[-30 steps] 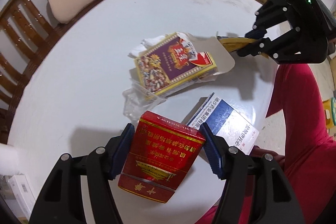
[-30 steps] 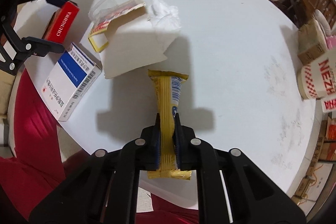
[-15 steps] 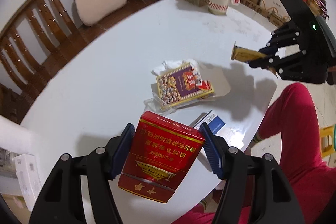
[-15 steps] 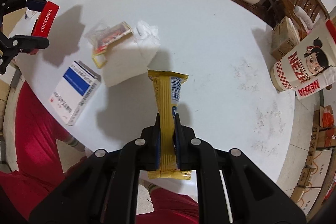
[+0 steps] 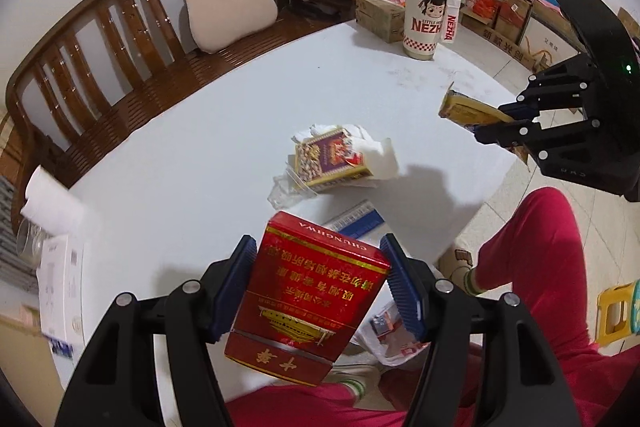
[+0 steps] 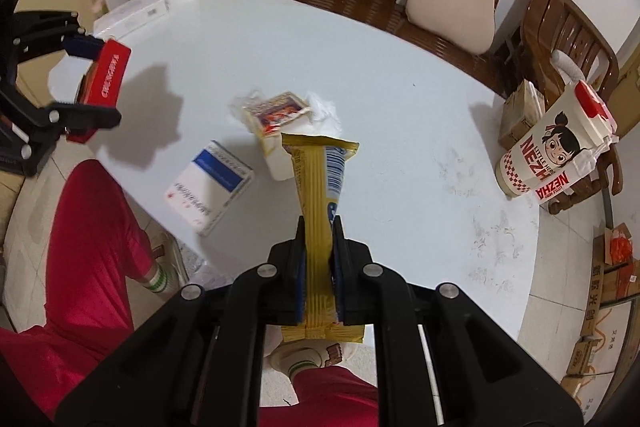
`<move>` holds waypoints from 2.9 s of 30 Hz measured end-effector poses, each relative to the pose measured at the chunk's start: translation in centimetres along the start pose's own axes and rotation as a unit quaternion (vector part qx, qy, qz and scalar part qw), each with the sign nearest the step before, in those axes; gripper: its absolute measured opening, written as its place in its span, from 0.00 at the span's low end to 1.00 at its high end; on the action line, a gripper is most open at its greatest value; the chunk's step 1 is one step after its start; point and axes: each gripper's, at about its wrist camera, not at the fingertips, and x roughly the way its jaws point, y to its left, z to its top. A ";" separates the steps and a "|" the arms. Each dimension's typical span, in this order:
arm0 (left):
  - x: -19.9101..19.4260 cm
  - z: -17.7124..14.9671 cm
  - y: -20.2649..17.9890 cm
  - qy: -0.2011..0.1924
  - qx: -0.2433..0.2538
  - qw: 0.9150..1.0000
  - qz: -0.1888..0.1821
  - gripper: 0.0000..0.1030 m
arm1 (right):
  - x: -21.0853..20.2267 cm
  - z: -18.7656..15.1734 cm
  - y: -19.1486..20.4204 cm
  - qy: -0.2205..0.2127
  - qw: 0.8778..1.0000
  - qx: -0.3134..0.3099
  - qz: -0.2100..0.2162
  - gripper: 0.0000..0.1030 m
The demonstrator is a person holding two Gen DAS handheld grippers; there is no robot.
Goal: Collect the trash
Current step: 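Carry the held wrapper and red pack down over the white plastic bag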
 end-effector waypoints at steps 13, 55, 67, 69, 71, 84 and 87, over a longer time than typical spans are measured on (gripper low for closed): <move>-1.3 -5.2 -4.3 0.007 -0.048 0.999 -0.009 0.61 | -3.8 -3.8 3.7 -0.027 0.999 -0.020 0.007 0.11; 13.4 -13.5 -10.1 0.097 -0.140 0.984 -0.052 0.61 | 7.0 -14.2 9.2 0.065 0.997 0.007 0.035 0.11; 17.5 -14.8 -9.5 0.140 -0.165 0.973 -0.076 0.61 | 11.7 -15.7 10.1 0.098 0.993 0.014 0.058 0.11; 18.3 -15.1 -9.4 0.148 -0.171 0.971 -0.080 0.61 | 12.4 -15.8 10.0 0.102 0.992 0.022 0.064 0.11; 19.1 -15.5 -9.3 0.157 -0.179 0.968 -0.085 0.61 | 13.1 -16.1 9.8 0.108 0.992 0.027 0.066 0.11; 27.1 -19.1 -8.3 0.229 -0.248 0.937 -0.092 0.59 | 20.9 -18.4 9.1 0.165 0.981 0.074 0.076 0.11; 28.5 -19.4 -8.1 0.236 -0.254 0.933 -0.091 0.56 | 22.4 -18.6 9.3 0.178 0.977 0.082 0.080 0.11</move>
